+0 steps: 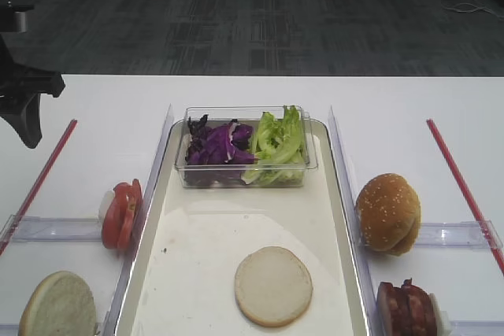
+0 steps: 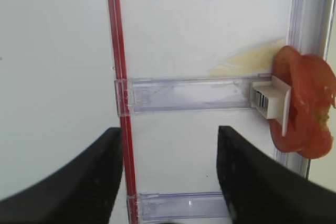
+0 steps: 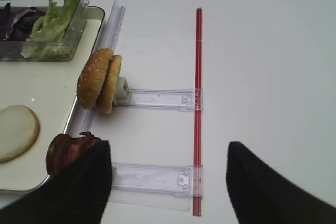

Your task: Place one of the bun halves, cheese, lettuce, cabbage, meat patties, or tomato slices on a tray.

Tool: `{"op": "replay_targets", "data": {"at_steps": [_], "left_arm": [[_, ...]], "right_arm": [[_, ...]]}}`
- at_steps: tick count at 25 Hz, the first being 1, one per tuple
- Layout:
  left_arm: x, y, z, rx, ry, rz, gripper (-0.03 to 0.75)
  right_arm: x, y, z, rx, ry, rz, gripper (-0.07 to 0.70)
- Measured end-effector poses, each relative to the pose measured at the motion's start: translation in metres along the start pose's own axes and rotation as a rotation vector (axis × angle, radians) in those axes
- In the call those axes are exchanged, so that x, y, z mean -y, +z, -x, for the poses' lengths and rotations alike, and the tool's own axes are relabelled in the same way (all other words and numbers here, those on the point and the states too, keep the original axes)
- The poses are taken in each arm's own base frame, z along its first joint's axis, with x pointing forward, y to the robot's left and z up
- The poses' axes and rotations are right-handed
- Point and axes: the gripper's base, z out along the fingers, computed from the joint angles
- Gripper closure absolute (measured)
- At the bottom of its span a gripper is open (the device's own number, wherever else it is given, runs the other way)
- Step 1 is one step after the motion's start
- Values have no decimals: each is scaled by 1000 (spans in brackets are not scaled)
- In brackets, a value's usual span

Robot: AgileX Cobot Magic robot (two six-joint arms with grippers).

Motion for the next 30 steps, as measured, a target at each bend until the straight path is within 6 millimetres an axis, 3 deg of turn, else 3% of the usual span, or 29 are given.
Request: {"op": "replay_targets", "data": {"at_steps": [4, 9, 18, 22, 30], "left_arm": [[-1, 0, -5, -6, 4, 7, 306], [-3, 1, -27, -34, 7, 14, 306], [-5, -27, -62, 43, 6, 12, 306], [-7, -40, -86, 92, 5, 10, 306], [-11, -55, -158, 189, -3, 7, 306]], "right_arm": [[0, 0, 0, 0, -6, 0, 157], [0, 0, 0, 0, -8, 0, 157], [0, 0, 0, 0, -8, 0, 157], [0, 0, 0, 0, -9, 0, 157], [0, 0, 0, 0, -9, 0, 157]]}}
